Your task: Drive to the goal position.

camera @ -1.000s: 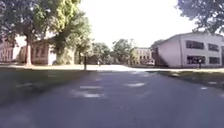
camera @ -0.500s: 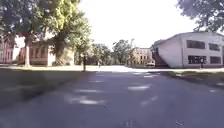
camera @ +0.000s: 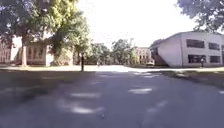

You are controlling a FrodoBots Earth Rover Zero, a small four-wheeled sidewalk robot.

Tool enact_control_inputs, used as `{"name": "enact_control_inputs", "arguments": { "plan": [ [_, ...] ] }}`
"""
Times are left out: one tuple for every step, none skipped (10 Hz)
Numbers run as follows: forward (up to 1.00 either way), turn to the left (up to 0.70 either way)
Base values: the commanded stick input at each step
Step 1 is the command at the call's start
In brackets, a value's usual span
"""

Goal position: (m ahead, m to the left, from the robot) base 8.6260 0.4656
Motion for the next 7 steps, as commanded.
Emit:
{"name": "enact_control_inputs", "arguments": {
  "plan": [
    [0.70,0.00],
    [0.70,0.00],
    [0.70,0.00],
    [0.70,0.00],
    [0.70,-0.01],
    [0.70,-0.07],
    [0.70,-0.13]
  ]
}}
